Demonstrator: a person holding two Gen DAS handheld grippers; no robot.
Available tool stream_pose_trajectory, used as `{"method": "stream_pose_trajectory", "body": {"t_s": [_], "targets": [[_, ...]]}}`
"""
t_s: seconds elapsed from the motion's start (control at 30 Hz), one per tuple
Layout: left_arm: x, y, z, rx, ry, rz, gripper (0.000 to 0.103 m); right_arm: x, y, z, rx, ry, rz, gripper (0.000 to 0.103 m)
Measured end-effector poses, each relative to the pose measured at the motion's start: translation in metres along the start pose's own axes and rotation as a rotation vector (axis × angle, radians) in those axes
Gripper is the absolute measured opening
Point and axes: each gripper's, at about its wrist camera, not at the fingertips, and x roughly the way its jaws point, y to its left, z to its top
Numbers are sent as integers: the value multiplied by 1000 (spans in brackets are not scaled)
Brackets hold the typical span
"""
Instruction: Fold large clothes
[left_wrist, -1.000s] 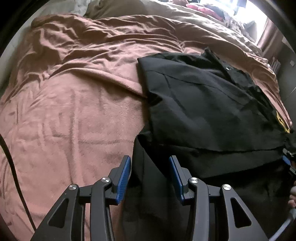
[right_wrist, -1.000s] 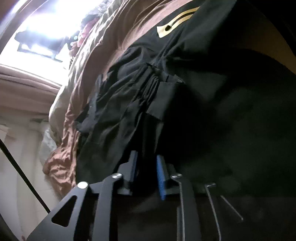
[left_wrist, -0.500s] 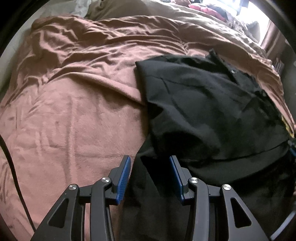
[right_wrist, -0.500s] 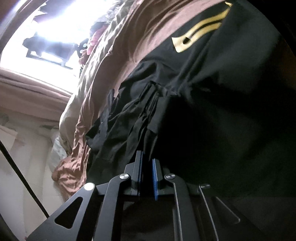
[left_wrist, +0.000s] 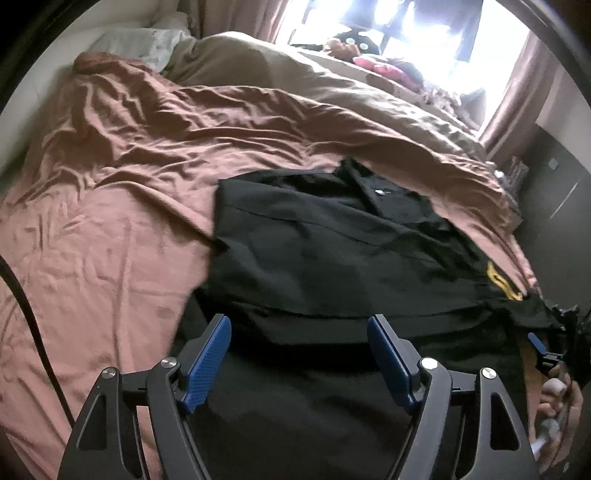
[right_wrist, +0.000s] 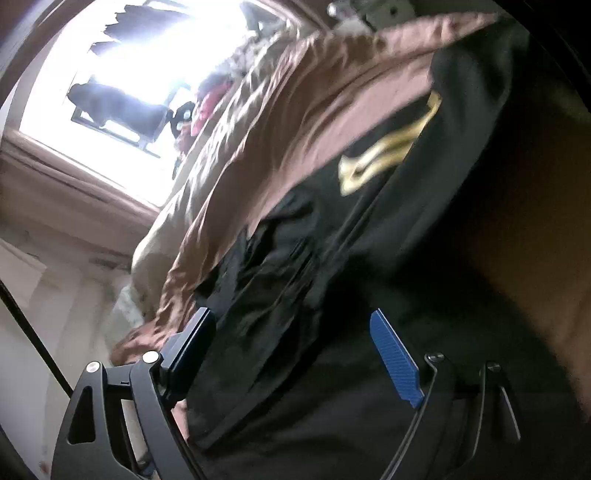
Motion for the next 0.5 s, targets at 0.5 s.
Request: {"method": "stream_pose_trajectory", "body": {"t_s": [0.5], "targets": [[20, -65, -31, 4, -12, -19, 77, -52, -97, 58, 95, -108, -52, 54]]}}
